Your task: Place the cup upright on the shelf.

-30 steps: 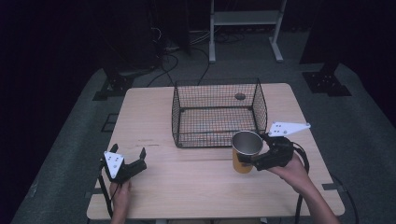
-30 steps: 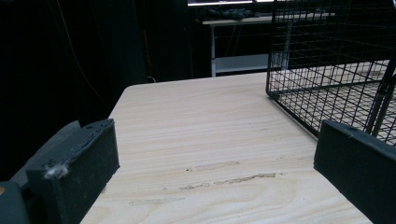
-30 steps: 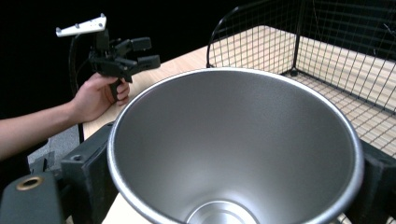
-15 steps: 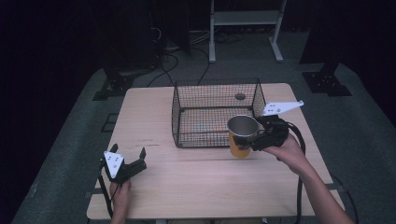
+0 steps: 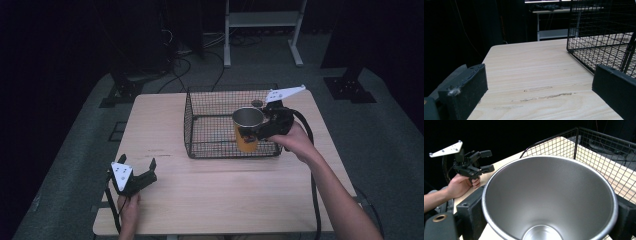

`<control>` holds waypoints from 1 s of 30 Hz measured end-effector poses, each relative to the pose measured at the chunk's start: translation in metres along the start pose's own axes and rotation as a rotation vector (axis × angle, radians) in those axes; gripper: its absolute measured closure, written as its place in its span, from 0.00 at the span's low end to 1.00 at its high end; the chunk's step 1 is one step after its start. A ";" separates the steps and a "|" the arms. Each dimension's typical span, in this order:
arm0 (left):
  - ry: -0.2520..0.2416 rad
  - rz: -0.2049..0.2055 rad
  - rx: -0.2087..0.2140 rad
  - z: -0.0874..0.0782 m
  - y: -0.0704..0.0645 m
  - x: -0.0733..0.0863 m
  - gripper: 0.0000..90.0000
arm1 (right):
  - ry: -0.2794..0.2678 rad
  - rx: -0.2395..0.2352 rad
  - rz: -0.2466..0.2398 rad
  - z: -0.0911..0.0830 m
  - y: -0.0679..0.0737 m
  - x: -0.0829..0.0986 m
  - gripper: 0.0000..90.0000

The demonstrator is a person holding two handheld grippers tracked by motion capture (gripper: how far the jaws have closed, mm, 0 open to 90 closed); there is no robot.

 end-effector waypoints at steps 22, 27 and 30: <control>0.000 -0.007 0.003 0.000 0.001 0.000 0.00 | 0.043 0.017 -0.031 0.038 -0.014 -0.043 0.10; -0.002 -0.011 0.002 0.000 0.001 0.000 0.00 | 0.054 0.019 -0.035 0.047 -0.017 -0.047 0.10; -0.003 -0.011 0.003 0.000 0.001 0.000 0.00 | 0.042 0.038 -0.040 0.057 -0.024 -0.051 0.11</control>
Point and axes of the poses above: each handheld gripper's, and its own axes: z roughly forward along the jaws, x roughly out of its underside, y roughly to its left, the point moved 4 cm from there along z, roughly forward along the jaws, and after that the axes turned 13 degrees about z, right-handed, at the moved point
